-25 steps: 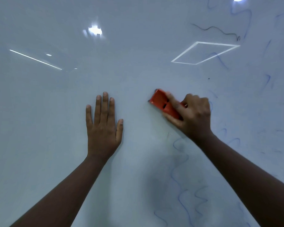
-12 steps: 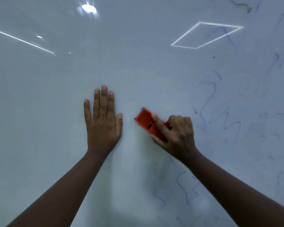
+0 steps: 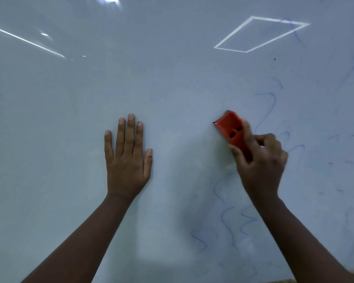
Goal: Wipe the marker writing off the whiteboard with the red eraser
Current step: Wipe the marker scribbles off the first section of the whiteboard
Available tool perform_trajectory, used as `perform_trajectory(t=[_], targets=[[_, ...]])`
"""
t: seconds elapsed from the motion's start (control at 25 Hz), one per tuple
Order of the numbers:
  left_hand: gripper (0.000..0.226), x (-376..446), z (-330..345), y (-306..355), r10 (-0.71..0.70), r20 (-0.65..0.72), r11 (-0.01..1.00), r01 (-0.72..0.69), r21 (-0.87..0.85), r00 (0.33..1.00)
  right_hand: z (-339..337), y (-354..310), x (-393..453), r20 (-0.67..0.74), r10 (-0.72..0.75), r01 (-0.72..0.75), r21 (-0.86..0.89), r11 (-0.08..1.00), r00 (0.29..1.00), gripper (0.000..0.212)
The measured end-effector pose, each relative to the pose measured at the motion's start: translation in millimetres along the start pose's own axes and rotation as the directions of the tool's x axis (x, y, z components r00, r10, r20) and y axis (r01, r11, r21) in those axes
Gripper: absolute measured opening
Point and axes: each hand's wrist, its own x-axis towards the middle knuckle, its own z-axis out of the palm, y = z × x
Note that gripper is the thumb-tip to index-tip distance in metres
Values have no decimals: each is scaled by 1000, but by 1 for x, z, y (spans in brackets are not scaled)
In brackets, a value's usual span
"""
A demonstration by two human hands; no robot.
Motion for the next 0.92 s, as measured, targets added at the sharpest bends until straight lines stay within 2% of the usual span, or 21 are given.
perform_trajectory(t=[0.12, 0.24, 0.32, 0.44, 0.6, 0.68, 0.8, 0.92], targets=[[64, -7, 1, 2, 0, 5, 1000, 0, 4, 1000, 0, 3, -10, -8, 218, -217, 75, 973, 976, 66], [65, -11, 2, 4, -14, 0, 1000, 14, 3, 1000, 5, -22, -15, 7, 306, -302, 175, 937, 952, 67], [65, -14, 2, 6, -25, 5, 1000, 25, -5, 1000, 12, -50, -32, 32, 239, -241, 146, 959, 970, 66], [64, -20, 3, 7, -32, 20, 999, 32, -11, 999, 20, -85, -78, 118, 30, -42, 102, 994, 993, 63], [65, -33, 4, 5, -13, 34, 1000, 13, 2, 999, 19, -83, -97, 168, -151, 142, 63, 988, 974, 59], [66, -39, 4, 5, -10, 31, 1000, 10, -2, 999, 12, -71, -82, 171, -153, 149, 37, 988, 973, 62], [67, -45, 5, 5, -3, 29, 1000, 3, -5, 1000, 2, -36, -37, 94, 58, -60, 23, 998, 994, 66], [67, -50, 6, 5, 3, 30, 1000, -3, -3, 1000, -4, -10, -4, 59, 309, -315, 167, 934, 949, 68]])
